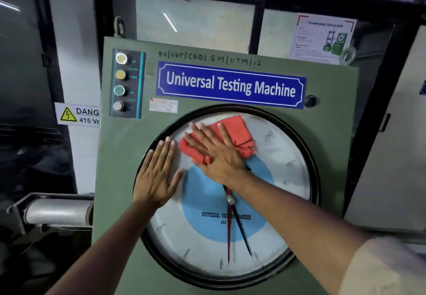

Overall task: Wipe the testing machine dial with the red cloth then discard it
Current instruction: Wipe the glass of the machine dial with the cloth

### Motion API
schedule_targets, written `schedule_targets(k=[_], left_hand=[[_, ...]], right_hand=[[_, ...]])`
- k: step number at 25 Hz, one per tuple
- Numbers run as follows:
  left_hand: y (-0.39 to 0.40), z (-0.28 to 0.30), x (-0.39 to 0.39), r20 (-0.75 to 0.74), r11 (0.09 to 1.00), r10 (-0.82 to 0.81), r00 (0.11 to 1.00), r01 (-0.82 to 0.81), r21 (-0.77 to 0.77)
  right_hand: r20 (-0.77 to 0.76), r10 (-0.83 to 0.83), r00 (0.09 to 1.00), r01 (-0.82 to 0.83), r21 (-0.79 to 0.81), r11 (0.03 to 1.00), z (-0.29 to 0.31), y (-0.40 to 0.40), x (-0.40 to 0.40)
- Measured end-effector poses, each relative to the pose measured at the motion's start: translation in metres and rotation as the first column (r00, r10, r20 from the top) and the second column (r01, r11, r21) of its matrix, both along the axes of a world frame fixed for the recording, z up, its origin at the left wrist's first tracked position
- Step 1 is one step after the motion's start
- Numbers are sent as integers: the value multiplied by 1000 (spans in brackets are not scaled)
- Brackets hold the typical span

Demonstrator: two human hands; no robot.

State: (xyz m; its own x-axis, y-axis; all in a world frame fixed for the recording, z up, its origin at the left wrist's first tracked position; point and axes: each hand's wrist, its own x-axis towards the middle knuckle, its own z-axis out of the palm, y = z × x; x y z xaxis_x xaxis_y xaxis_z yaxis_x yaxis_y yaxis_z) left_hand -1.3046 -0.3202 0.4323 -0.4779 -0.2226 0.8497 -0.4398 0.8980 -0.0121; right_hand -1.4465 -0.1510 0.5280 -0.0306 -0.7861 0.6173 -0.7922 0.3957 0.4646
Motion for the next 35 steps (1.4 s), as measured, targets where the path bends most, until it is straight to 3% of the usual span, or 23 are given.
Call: schedule_targets(k=[1, 3, 6, 8, 10, 13, 15, 19, 24, 32, 35], left_hand=[[1, -1, -1, -12, 1000, 6, 1000, -6, 8], [-1, -4, -2, -30, 999, 20, 999, -19, 34], [-1, -14, -5, -54, 998, 55, 997, -53, 46], [1, -14, -12, -64, 995, 87, 994, -83, 62], [6, -10, -20, -80, 993, 106, 991, -101, 65], [10, 6, -32, -94, 994, 94, 991, -89, 57], [11, 11, -38, -112, 996, 80, 990, -75, 47], [12, 12, -35, -114, 994, 82, 990, -74, 76], [21, 23, -35, -86, 996, 45, 995, -39, 75], [21, 46, -34, 13, 1000, 1, 1000, -1, -6], [25, 45, -33, -2, 1000, -4, 1000, 4, -2]], right_hand=[[-66, 53, 996, -50, 47, 998, 3, 0, -3], [-83, -16, 996, 9, -78, 997, 18, 4, -19], [231, -162, 959, 244, -388, 889, 19, 21, -43], [270, -139, 953, 254, -457, 852, 11, 13, -39], [119, -64, 991, 106, -382, 918, 5, -10, -21], [-170, 68, 983, -90, -121, 989, 14, -32, -15], [-195, 29, 980, -67, -192, 979, 32, -21, -37], [-68, -106, 992, 65, -438, 897, 45, 33, -88], [250, -190, 950, 308, -628, 714, 0, 67, -103], [491, -175, 853, 495, -658, 568, -86, 93, -95], [533, -163, 830, 520, -636, 571, -135, 110, -83]])
